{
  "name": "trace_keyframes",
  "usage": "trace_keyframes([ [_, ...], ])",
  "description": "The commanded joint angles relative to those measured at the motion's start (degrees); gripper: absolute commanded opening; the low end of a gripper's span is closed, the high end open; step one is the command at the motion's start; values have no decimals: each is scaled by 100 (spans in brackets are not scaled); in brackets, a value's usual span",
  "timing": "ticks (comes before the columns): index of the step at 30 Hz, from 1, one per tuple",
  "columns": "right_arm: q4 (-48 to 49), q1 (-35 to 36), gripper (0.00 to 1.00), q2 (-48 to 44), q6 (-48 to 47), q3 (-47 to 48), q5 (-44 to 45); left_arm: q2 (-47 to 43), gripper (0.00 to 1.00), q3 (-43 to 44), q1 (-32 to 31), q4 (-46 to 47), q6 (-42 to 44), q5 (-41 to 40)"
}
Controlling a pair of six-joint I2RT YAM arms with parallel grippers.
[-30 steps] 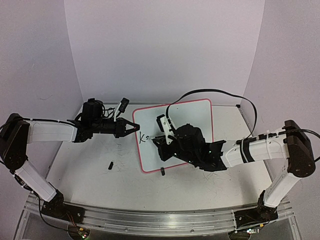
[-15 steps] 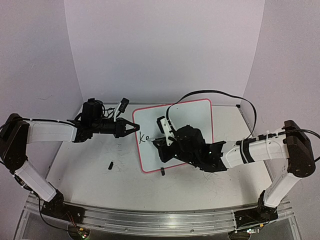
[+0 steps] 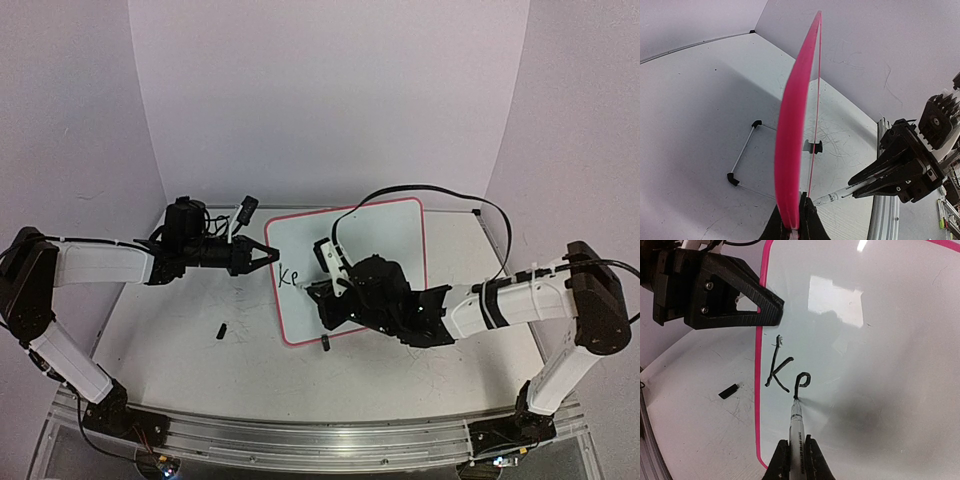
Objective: Write a sentence on the whiteboard
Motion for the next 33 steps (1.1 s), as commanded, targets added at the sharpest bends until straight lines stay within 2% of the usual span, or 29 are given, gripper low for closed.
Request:
trace_keyframes([
  [1,-135,-28,0,-75,39,-95,344,-205,0,29,19,87,371,-316],
  [10,176,-30,0,-344,-9,-190,786,-197,0,26,20,79,375,-319],
  [17,1432,-50,0,-1147,-375,-962,-562,-215,0,17,19,77,382,-329],
  [20,1056,-151,0,-889,-367,-699,-352,-220,0,17,18,77,392,-331],
  [33,623,-170,0,-411,-256,-237,-91,-247,0,17,17,69,377,-328],
])
